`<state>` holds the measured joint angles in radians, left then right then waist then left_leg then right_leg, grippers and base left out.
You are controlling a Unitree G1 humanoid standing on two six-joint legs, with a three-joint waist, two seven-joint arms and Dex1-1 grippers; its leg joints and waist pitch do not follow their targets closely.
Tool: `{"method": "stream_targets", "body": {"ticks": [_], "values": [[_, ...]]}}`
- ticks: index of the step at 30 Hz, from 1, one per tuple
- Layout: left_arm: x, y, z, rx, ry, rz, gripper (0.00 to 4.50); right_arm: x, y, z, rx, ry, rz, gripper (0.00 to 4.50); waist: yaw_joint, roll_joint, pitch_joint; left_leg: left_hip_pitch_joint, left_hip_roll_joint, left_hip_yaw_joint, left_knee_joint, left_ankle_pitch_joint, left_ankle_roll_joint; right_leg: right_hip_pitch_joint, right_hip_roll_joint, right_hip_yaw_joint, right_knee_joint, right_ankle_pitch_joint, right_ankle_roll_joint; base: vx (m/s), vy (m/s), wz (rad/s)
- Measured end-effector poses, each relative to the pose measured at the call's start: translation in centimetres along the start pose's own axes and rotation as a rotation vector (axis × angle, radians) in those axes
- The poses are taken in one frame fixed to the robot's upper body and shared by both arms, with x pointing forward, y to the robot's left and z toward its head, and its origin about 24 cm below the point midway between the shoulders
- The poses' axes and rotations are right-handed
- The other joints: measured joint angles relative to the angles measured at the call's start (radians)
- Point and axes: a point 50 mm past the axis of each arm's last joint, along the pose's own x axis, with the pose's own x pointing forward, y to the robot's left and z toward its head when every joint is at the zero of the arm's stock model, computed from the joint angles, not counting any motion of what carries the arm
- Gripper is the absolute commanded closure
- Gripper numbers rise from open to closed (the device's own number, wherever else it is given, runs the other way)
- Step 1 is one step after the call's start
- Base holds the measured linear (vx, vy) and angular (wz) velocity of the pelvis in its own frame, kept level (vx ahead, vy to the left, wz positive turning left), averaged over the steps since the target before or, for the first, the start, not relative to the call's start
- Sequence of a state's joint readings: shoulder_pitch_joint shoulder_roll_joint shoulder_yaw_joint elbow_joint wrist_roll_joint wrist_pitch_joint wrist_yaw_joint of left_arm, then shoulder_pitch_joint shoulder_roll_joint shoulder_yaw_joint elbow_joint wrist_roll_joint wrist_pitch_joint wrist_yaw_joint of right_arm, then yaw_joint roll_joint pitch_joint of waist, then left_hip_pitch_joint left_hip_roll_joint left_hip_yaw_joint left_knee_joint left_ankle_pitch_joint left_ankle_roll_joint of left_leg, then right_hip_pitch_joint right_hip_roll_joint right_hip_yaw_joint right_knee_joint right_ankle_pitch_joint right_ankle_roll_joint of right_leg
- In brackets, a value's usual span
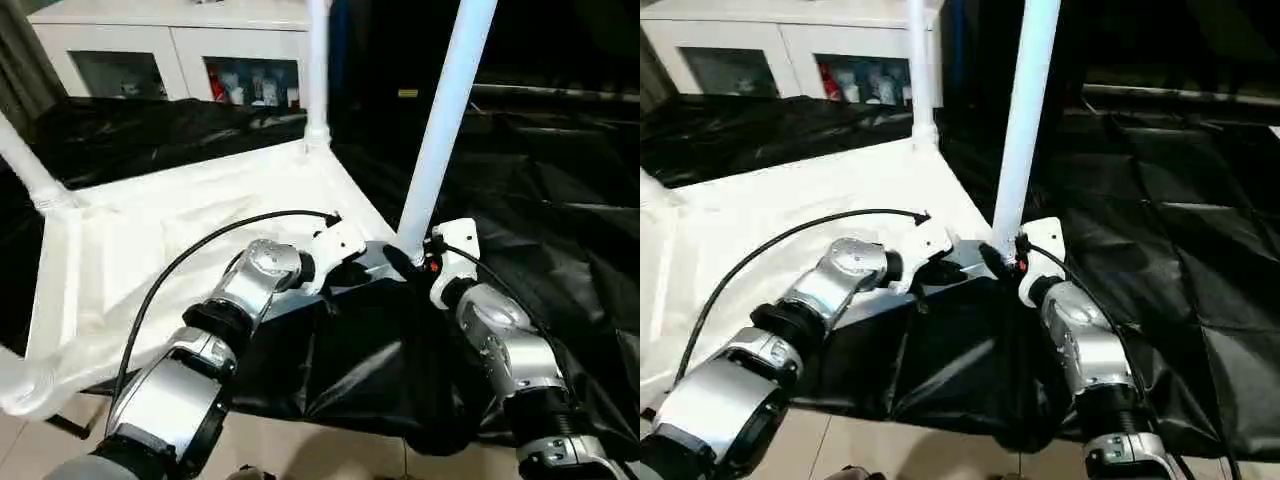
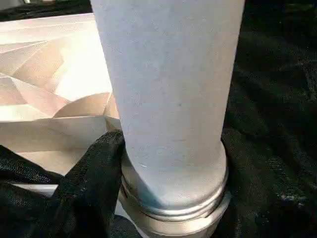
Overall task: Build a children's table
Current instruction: Rotate leg to tighten
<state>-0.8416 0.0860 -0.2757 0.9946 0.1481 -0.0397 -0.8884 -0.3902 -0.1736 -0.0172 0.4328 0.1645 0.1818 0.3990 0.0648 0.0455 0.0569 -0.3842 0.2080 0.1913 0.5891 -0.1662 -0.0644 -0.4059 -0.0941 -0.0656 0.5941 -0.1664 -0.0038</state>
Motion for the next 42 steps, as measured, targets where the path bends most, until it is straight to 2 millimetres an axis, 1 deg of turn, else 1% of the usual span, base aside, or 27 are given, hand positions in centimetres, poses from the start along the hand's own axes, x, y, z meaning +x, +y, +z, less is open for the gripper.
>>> {"method": "stream_targets", "body": {"ticks": [1, 4, 5, 7, 8, 9, 10, 13, 14, 15, 17, 19, 23, 25, 26, 27, 28, 30, 31, 32, 33, 34, 35, 37, 39, 40, 42], "values": [[0.0, 0.0, 0.0, 0.004, 0.000, 0.000, 4.50, 0.0, 0.0, 0.0, 0.001, 0.000, 0.001, 1.11, 0.000, 0.000, 0.000, 0.000, 0.000, 0.000, 0.000, 0.000, 0.000, 0.000, 0.000, 0.000, 0.000, 0.000, 0.000, 0.000, 0.000, 0.00], [-0.1, -0.1, -0.1, 0.021, -0.003, -0.018, 4.50, -0.2, -0.1, -0.3, 0.021, 0.000, -0.009, 1.02, 0.003, 0.000, 0.000, -0.001, -0.001, 0.001, 0.000, 0.000, 0.000, 0.000, -0.001, 0.001, 0.000, 0.000, 0.000, 0.000, 0.000, 0.00], [-0.2, -0.1, -0.2, 0.029, -0.003, -0.023, 4.50, -0.4, -0.1, -0.5, 0.021, 0.003, -0.011, 0.86, 0.007, 0.000, 0.000, -0.001, -0.001, 0.001, 0.000, 0.000, 0.000, 0.000, -0.001, 0.001, 0.000, 0.000, 0.000, 0.000, 0.000, 0.00], [-0.2, -0.1, -0.1, 0.043, -0.005, -0.022, 4.50, -0.9, -0.2, -0.4, 0.008, 0.001, -0.012, 0.86, 0.015, -0.001, 0.000, 0.000, -0.001, 0.001, 0.000, 0.000, 0.000, 0.000, -0.001, 0.001, 0.000, 0.000, 0.000, 0.000, 0.000, 0.00], [-0.2, -0.1, -0.1, 0.047, -0.006, -0.020, 4.50, -1.1, -0.3, -0.3, 0.000, 0.000, -0.008, 0.76, 0.018, -0.001, 0.000, 0.000, -0.001, 0.002, 0.000, 0.000, 0.000, 0.000, -0.001, 0.001, 0.000, 0.000, 0.000, 0.000, 0.000, 0.00], [-0.1, -0.2, 0.0, 0.048, -0.009, -0.019, 4.04, -1.5, -0.4, -0.1, -0.007, -0.004, 0.008, 0.71, 0.022, -0.001, 0.001, 0.000, -0.001, 0.002, 0.000, 0.000, 0.000, 0.000, -0.001, 0.001, 0.000, 0.000, 0.000, 0.000, 0.000, 0.00], [-0.1, -0.2, 0.0, 0.048, -0.013, -0.017, 4.04, -2.1, -0.5, 0.1, -0.014, -0.013, 0.035, 0.71, 0.025, -0.001, 0.001, 0.000, -0.001, 0.002, 0.000, 0.000, 0.000, 0.000, -0.001, 0.001, 0.000, 0.000, 0.001, 0.000, 0.000, 0.00], [-0.4, 0.2, 0.3, 0.023, -0.077, 0.020, 3.69, -3.7, -0.7, 0.6, -0.032, -0.026, 0.098, 0.71, 0.026, -0.007, 0.003, -0.001, 0.000, 0.001, 0.000, 0.000, 0.000, 0.000, -0.001, 0.001, 0.000, -0.001, 0.002, 0.000, 0.000, 0.00], [-0.6, 0.4, 0.8, 0.029, -0.109, 0.029, 3.69, -4.5, -0.7, 0.8, -0.049, -0.033, 0.124, 0.71, 0.026, -0.010, 0.003, -0.001, 0.000, 0.002, 0.000, 0.000, 0.000, 0.000, -0.001, 0.001, 0.000, -0.001, 0.002, 0.000, 0.000, 0.00], [-0.9, 0.6, 1.2, 0.038, -0.127, 0.033, 3.57, -4.9, -0.7, 0.8, -0.058, -0.033, 0.137, 0.71, 0.025, -0.011, 0.003, -0.001, 0.000, 0.002, 0.000, 0.000, 0.000, 0.000, -0.001, 0.001, 0.000, -0.001, 0.002, 0.000, 0.000, 0.00], [-1.4, 0.8, 1.8, 0.056, -0.160, 0.036, 3.52, -5.6, -0.7, 0.9, -0.073, -0.037, 0.155, 0.71, 0.024, -0.013, 0.002, 0.000, 0.000, 0.002, 0.001, 0.000, 0.000, 0.000, -0.001, 0.002, 0.000, -0.002, 0.003, 0.000, 0.000, 0.00], [-2.3, 0.7, 1.7, 0.040, -0.186, 0.019, 3.32, -6.2, -0.8, 1.4, -0.068, -0.051, 0.183, 0.71, 0.021, -0.012, 0.002, 0.000, 0.000, 0.002, 0.000, 0.000, 0.000, -0.001, -0.001, 0.003, 0.000, -0.002, 0.003, 0.000, 0.000, 0.00], [-4.5, 0.1, 0.1, -0.022, -0.166, -0.046, 2.99, -7.6, -1.4, 2.2, -0.062, -0.055, 0.240, 0.71, 0.024, -0.012, 0.002, 0.000, 0.000, 0.002, 0.000, 0.000, 0.000, -0.001, 0.000, 0.002, 0.001, -0.002, 0.004, 0.000, 0.000, 0.00], [-6.0, -0.5, -0.3, -0.018, -0.126, -0.100, 2.81, -7.9, -1.0, 2.5, -0.044, -0.040, 0.313, 0.71, 0.021, -0.012, 0.002, 0.000, 0.000, 0.002, 0.000, 0.000, 0.000, -0.002, 0.000, 0.003, 0.001, -0.002, 0.004, 0.000, 0.000, 0.00], [-6.9, -1.1, -0.7, -0.015, -0.097, -0.149, 2.74, -8.2, -0.8, 2.5, -0.042, -0.018, 0.367, 0.71, 0.021, -0.012, 0.002, 0.001, 0.000, 0.002, -0.001, 0.000, 0.000, -0.001, 0.000, 0.003, 0.001, -0.003, 0.004, 0.000, 0.000, 0.00], [-7.6, -1.5, -0.9, -0.020, -0.076, -0.177, 2.74, -8.3, -0.6, 2.6, -0.034, -0.004, 0.409, 0.71, 0.020, -0.012, 0.002, 0.001, 0.000, 0.002, -0.001, 0.000, 0.000, -0.001, 0.000, 0.003, 0.001, -0.003, 0.005, 0.000, 0.000, 0.00], [-7.9, -1.8, -1.2, -0.027, -0.059, -0.200, 2.59, -8.4, -0.4, 2.5, -0.028, 0.006, 0.437, 0.71, 0.022, -0.012, 0.002, 0.001, 0.000, 0.002, -0.001, 0.000, 0.000, -0.001, 0.000, 0.003, 0.001, -0.003, 0.005, 0.000, 0.000, 0.00], [-8.7, -2.7, -1.4, -0.030, -0.023, -0.238, 2.39, -8.1, 0.4, 2.5, -0.024, 0.030, 0.510, 0.71, 0.023, -0.012, 0.002, 0.001, 0.000, 0.002, -0.001, 0.000, 0.000, -0.001, 0.000, 0.003, 0.002, -0.003, 0.006, 0.000, 0.000, 0.00], [-9.0, -3.0, -1.6, -0.034, -0.012, -0.249, 2.39, -8.0, 0.7, 2.4, -0.026, 0.034, 0.534, 0.71, 0.024, -0.012, 0.002, 0.002, 0.000, 0.002, -0.002, 0.000, 0.000, -0.001, 0.000, 0.003, 0.001, -0.003, 0.006, 0.000, 0.000, 0.00], [-9.5, -3.3, -1.8, -0.033, 0.009, -0.251, 2.34, -7.5, 1.1, 2.5, -0.026, 0.036, 0.563, 0.71, 0.023, -0.012, 0.002, 0.001, 0.000, 0.002, -0.001, 0.000, 0.000, -0.001, 0.000, 0.003, 0.002, -0.004, 0.006, 0.000, 0.000, 0.00], [-10.0, -3.5, -2.1, -0.036, 0.035, -0.242, 2.19, -6.7, 1.5, 2.6, -0.023, 0.032, 0.581, 0.71, 0.018, -0.012, 0.002, 0.002, 0.000, 0.002, -0.002, 0.000, -0.001, -0.001, 0.000, 0.003, 0.002, -0.004, 0.007, 0.000, 0.000, 0.00], [-10.3, -3.6, -2.4, -0.038, 0.057, -0.234, 2.06, -6.0, 1.8, 2.8, -0.023, 0.025, 0.592, 0.71, 0.017, -0.012, 0.002, 0.003, 0.000, 0.002, -0.002, 0.000, -0.001, -0.002, 0.000, 0.003, 0.003, -0.005, 0.008, 0.000, 0.000, 0.00], [-10.7, -3.8, -2.9, -0.043, 0.092, -0.213, 1.99, -4.9, 2.2, 3.1, -0.017, 0.010, 0.599, 0.71, 0.011, -0.012, 0.002, 0.003, 0.000, 0.002, -0.002, 0.000, -0.001, -0.002, 0.000, 0.003, 0.003, -0.005, 0.008, 0.000, 0.000, 0.00], [-11.0, -4.0, -3.5, -0.058, 0.137, -0.186, 1.96, -3.5, 2.9, 3.5, -0.023, -0.005, 0.602, 0.71, 0.006, -0.012, 0.002, 0.003, 0.000, 0.002, -0.002, 0.000, -0.001, -0.002, 0.000, 0.003, 0.004, -0.005, 0.008, 0.000, 0.000, 0.00], [-11.5, -4.1, -4.3, -0.082, 0.185, -0.155, 1.88, -2.4, 3.8, 3.6, -0.020, -0.008, 0.623, 0.71, 0.006, -0.012, 0.001, 0.003, 0.000, 0.001, -0.002, 0.000, -0.001, -0.002, 0.000, 0.003, 0.005, -0.005, 0.008, 0.000, 0.000, 0.00], [-11.6, -4.0, -4.4, -0.089, 0.198, -0.147, 1.62, -2.2, 4.0, 3.4, -0.021, -0.003, 0.623, 0.71, 0.010, -0.012, 0.001, 0.003, 0.000, 0.001, -0.002, 0.000, -0.001, -0.002, 0.000, 0.003, 0.006, -0.005, 0.008, 0.000, 0.000, 0.00], [-12.4, -4.2, -4.9, -0.105, 0.250, -0.120, 1.57, -1.2, 4.6, 3.0, -0.003, 0.022, 0.635, 0.71, 0.010, -0.013, 0.001, 0.003, 0.000, 0.001, -0.001, 0.000, -0.001, -0.002, 0.000, 0.004, 0.006, -0.005, 0.008, 0.000, 0.000, 0.00]]}}
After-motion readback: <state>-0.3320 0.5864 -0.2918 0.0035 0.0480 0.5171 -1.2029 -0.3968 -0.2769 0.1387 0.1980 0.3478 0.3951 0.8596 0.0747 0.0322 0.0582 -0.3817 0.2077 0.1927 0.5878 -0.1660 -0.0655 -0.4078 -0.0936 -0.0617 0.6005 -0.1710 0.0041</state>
